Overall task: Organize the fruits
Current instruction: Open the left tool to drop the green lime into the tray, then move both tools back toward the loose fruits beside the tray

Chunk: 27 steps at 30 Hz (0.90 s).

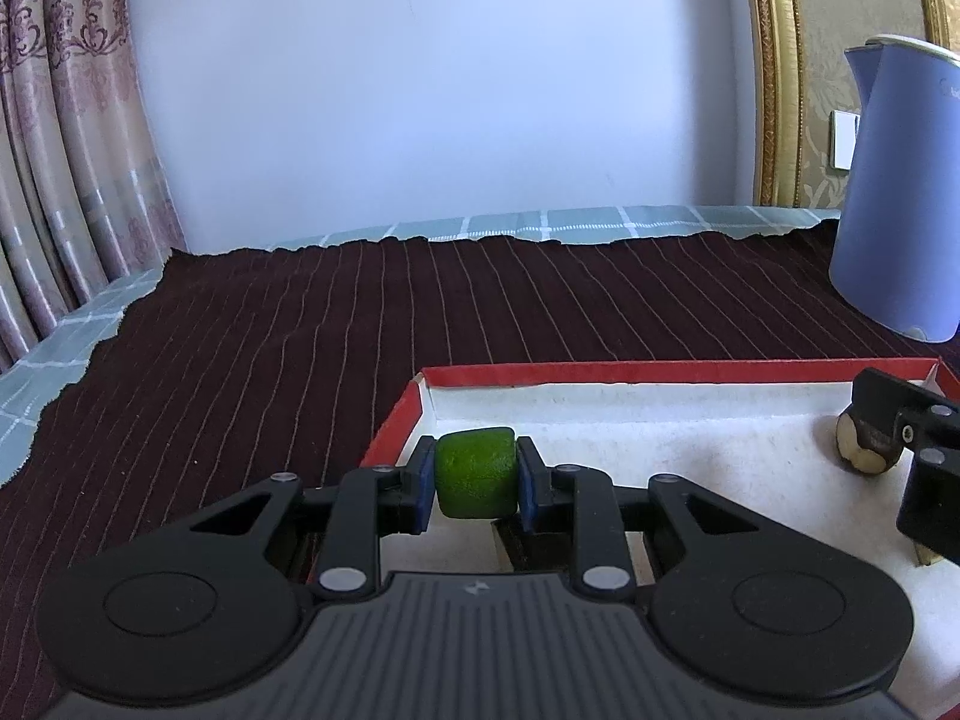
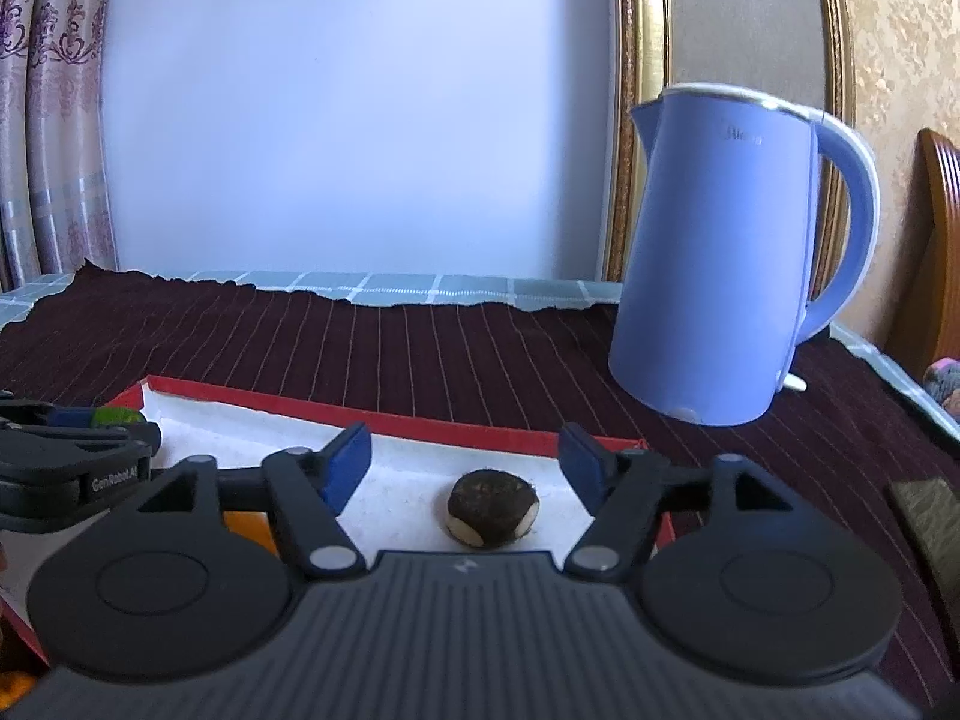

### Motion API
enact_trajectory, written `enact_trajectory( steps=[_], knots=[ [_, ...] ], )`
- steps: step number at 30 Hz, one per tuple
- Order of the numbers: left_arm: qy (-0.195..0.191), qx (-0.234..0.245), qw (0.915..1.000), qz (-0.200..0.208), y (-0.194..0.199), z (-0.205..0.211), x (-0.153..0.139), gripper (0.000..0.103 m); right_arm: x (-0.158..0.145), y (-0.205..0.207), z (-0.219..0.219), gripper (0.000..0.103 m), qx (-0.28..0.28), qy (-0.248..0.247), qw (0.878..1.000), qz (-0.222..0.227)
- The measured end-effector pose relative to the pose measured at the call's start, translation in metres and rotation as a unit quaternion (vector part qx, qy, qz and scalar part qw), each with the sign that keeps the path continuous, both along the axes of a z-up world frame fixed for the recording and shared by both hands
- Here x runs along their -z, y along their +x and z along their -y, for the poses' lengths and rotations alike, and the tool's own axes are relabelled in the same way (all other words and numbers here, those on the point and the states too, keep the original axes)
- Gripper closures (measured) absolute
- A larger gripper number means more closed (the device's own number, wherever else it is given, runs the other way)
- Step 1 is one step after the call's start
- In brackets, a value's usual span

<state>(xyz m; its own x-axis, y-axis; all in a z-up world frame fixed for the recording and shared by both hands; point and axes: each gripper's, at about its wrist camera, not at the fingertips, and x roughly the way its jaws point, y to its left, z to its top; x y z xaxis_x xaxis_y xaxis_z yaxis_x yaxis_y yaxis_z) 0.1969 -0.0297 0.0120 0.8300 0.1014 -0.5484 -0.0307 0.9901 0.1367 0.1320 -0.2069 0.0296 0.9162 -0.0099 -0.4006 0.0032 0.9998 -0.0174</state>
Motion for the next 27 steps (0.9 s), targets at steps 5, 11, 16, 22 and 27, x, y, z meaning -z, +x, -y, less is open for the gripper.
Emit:
enact_trajectory(
  steps=[5,11,16,22,27],
  knots=[
    [0.017,0.001,0.9998,0.010,-0.006,0.004,0.001,0.069,-0.001,-0.006,0.000,0.006,0.006,-0.002,1.000,0.013],
    [0.042,-0.005,0.9978,0.050,-0.016,0.009,-0.005,0.025,-0.001,-0.009,0.002,0.000,0.009,0.012,1.000,0.014],
    [0.057,0.000,0.9966,0.060,-0.023,0.013,-0.007,0.025,0.003,-0.008,0.008,0.000,0.010,0.042,0.999,0.002],
    [0.041,0.000,0.9982,0.044,-0.028,0.009,-0.009,0.025,0.006,-0.017,0.017,0.000,-0.022,0.099,0.995,-0.014],
    [0.012,-0.006,0.9993,0.036,-0.041,-0.003,-0.017,0.025,0.000,-0.038,0.017,0.000,-0.046,0.091,0.995,0.006]
  ],
)
